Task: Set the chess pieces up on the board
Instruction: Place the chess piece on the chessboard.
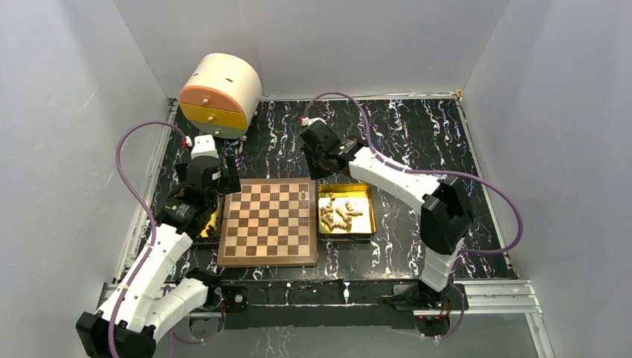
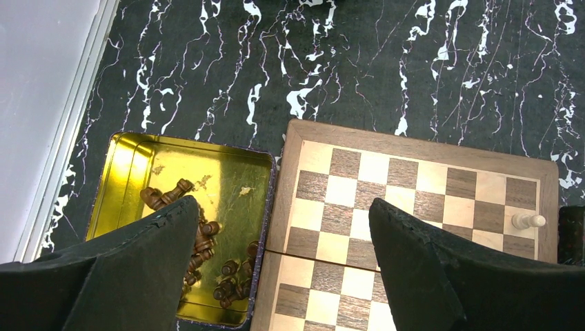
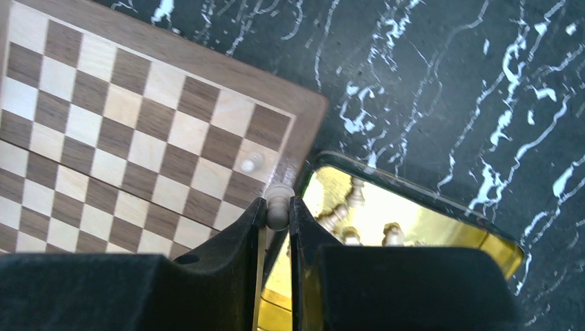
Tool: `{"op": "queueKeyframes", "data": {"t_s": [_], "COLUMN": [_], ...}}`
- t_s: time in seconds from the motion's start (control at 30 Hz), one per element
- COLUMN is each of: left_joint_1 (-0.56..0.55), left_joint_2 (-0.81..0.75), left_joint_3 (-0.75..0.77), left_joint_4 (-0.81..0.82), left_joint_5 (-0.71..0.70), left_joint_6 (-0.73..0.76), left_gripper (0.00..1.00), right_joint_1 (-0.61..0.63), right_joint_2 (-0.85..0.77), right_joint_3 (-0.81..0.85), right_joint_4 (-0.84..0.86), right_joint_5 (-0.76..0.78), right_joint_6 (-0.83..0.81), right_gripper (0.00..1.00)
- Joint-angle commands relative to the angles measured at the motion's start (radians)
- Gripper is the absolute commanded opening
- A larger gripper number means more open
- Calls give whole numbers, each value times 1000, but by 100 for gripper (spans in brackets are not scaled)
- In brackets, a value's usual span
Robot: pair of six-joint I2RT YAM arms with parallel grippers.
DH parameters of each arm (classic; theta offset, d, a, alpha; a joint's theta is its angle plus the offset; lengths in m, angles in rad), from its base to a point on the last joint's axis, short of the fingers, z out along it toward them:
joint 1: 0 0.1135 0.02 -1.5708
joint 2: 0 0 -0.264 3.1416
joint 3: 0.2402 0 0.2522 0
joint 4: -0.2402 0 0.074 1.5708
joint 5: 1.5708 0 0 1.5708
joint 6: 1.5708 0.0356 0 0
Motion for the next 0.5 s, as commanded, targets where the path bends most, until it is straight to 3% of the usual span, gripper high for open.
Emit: {"op": "queueKeyframes", "data": {"t_s": [0.0, 0.47], "left_joint_1": [-4, -4], "left_joint_2": [-19, -52], "left_joint_3": [29, 32], "left_joint_4": [21, 11], "left_joint_5": [-42, -83], "left_joint_6": [1, -5], "left_gripper": [91, 91], "right_joint_1": [26, 88], "right_joint_2": [71, 269], "right_joint_3": [104, 291], "right_joint_4": [-11, -74], "right_joint_5": [-10, -38], "right_joint_6": [-18, -37], "right_gripper": [24, 26]}}
